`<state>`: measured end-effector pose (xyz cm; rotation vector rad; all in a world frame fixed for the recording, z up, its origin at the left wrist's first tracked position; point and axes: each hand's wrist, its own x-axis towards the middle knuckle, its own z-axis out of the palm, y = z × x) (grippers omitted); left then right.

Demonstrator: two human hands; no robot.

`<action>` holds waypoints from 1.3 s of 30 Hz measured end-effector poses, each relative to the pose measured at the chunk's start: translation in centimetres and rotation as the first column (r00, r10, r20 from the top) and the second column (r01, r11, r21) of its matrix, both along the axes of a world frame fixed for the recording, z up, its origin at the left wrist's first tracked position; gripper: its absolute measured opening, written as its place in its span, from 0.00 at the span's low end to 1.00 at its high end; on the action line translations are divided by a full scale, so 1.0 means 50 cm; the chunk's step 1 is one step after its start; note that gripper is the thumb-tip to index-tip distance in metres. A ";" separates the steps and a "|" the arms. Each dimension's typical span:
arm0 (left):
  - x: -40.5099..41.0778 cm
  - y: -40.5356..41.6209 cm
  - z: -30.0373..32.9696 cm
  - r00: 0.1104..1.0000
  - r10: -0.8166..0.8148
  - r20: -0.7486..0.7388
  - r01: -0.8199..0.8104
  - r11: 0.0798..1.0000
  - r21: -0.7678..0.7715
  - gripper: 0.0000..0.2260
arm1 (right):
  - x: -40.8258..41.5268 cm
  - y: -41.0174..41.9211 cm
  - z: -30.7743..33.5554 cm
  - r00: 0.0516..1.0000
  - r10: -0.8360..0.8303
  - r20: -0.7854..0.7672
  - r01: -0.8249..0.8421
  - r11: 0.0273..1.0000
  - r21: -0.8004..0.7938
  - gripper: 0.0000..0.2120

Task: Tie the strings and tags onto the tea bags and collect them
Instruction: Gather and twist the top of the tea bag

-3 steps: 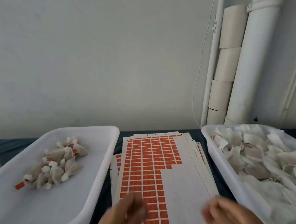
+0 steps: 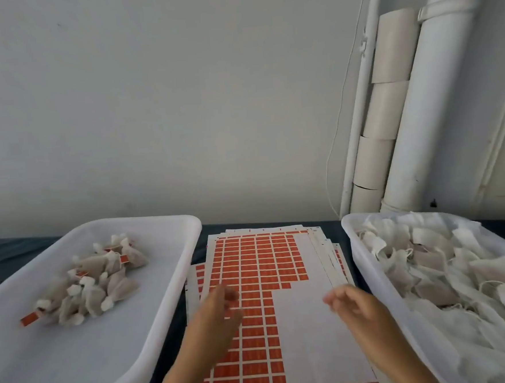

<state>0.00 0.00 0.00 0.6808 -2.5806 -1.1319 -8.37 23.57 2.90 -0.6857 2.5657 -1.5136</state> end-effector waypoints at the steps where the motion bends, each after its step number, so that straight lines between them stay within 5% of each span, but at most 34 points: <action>1: -0.036 -0.020 0.003 0.992 0.122 0.013 -0.121 0.992 -0.021 0.16 | -0.034 -0.023 -0.008 0.999 -0.045 -0.011 0.045 0.999 0.029 0.08; 6: -0.097 -0.062 -0.060 0.926 0.308 0.217 -0.274 0.946 -0.175 0.37 | -0.155 -0.079 -0.071 0.950 -0.302 0.078 0.275 0.929 0.246 0.14; 15: -0.099 -0.062 -0.078 0.926 0.376 0.030 -0.373 0.925 -0.074 0.32 | -0.201 -0.111 -0.098 0.919 -0.380 -0.106 0.392 0.845 0.364 0.14; 20: -0.084 -0.046 -0.087 0.953 0.268 0.141 -0.246 0.957 -0.156 0.33 | -0.191 -0.097 -0.113 0.941 -0.268 -0.205 0.331 0.849 0.411 0.09; 28: -0.016 -0.016 -0.105 0.890 0.184 0.417 -0.002 0.916 -0.401 0.33 | -0.109 -0.076 -0.136 0.959 -0.080 -0.272 0.246 0.711 0.658 0.24; 39: 0.079 0.000 -0.109 0.805 0.142 0.577 0.111 0.918 -0.381 0.34 | 0.019 -0.035 -0.152 0.967 -0.098 -0.236 0.244 0.632 0.736 0.26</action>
